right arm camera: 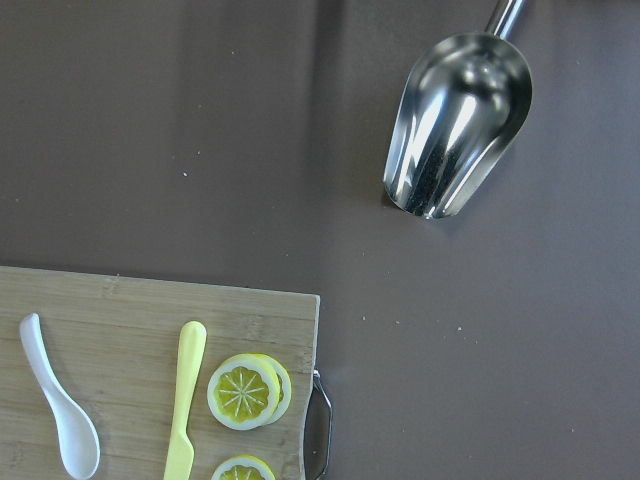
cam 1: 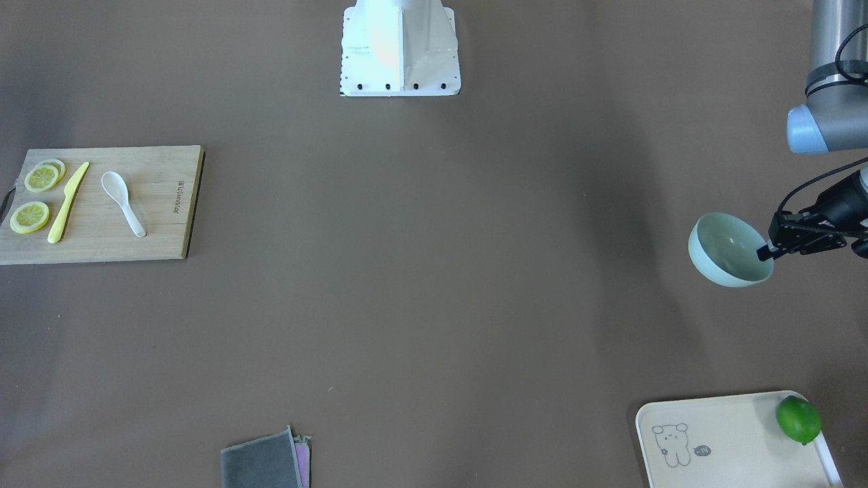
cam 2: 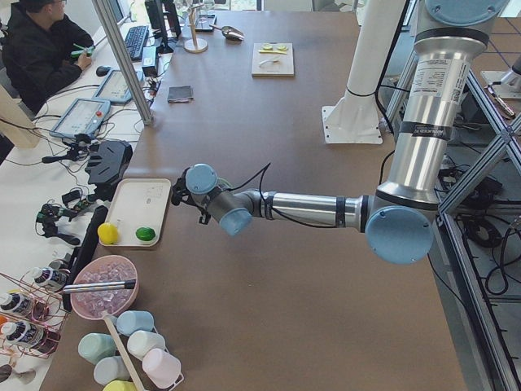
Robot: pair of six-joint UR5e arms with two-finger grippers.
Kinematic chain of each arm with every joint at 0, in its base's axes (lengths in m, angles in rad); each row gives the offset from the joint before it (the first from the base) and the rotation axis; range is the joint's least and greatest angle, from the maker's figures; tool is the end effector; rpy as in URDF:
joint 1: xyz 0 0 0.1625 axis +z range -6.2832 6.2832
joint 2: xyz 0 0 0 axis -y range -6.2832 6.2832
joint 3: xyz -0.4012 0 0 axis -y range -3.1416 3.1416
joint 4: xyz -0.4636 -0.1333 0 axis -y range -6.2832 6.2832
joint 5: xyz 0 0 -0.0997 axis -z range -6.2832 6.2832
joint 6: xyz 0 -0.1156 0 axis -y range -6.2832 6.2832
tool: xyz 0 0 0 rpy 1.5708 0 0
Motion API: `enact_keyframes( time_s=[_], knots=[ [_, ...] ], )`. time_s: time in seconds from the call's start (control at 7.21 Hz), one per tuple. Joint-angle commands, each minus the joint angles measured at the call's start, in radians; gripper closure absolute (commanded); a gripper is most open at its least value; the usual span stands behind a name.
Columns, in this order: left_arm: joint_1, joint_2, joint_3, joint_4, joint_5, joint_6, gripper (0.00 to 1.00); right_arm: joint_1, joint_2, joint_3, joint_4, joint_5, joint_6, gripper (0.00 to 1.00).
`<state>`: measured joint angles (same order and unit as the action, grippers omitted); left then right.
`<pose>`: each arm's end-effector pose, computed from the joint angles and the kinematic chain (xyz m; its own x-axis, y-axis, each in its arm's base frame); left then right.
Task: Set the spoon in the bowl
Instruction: 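Carry the green bowl toward the table center with the left gripper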
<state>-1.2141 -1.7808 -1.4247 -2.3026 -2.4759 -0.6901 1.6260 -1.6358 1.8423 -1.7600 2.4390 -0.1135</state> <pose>0.1932 -0.6399 0.5040 0.4506 0.1549 -0.8792 0.0551 0.9781 0.2005 0.0742 -0.5254 0.5408 0.6480 -0.0907 0.7562 0.0183 0.9944 0.1036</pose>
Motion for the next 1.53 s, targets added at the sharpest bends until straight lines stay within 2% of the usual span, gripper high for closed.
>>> enact_keyframes(
  time_s=[0.0, 0.28, 0.42, 0.55, 0.69, 0.83, 0.97, 1.11, 1.25, 1.39],
  knots=[
    [0.167, -0.118, -0.129, 0.000, 0.078, -0.339, 1.00, -0.002, 0.033, -0.011, -0.009, 0.000, 0.036, 0.00],
    [0.370, -0.251, -0.166, 0.026, 0.257, -0.559, 1.00, -0.070, 0.079, -0.012, -0.009, 0.009, 0.194, 0.00],
    [0.449, -0.305, -0.177, 0.104, 0.373, -0.571, 1.00, -0.140, 0.089, -0.014, 0.002, 0.002, 0.222, 0.00],
    [0.515, -0.351, -0.181, 0.173, 0.447, -0.572, 1.00, -0.181, 0.108, -0.012, 0.007, 0.006, 0.227, 0.00],
    [0.551, -0.376, -0.172, 0.196, 0.490, -0.584, 1.00, -0.245, 0.113, 0.001, 0.023, 0.008, 0.250, 0.00],
    [0.580, -0.384, -0.169, 0.209, 0.536, -0.600, 1.00, -0.302, 0.117, 0.008, 0.087, 0.006, 0.332, 0.00],
    [0.616, -0.385, -0.158, 0.212, 0.593, -0.600, 1.00, -0.345, 0.117, 0.008, 0.196, -0.001, 0.404, 0.00],
    [0.630, -0.384, -0.143, 0.212, 0.612, -0.600, 1.00, -0.386, 0.108, 0.003, 0.293, 0.000, 0.438, 0.00],
    [0.639, -0.385, -0.119, 0.213, 0.624, -0.598, 1.00, -0.414, 0.105, 0.000, 0.307, -0.001, 0.448, 0.00],
    [0.657, -0.408, -0.076, 0.224, 0.681, -0.592, 0.98, -0.423, 0.109, 0.003, 0.307, 0.003, 0.451, 0.00]
  ],
)
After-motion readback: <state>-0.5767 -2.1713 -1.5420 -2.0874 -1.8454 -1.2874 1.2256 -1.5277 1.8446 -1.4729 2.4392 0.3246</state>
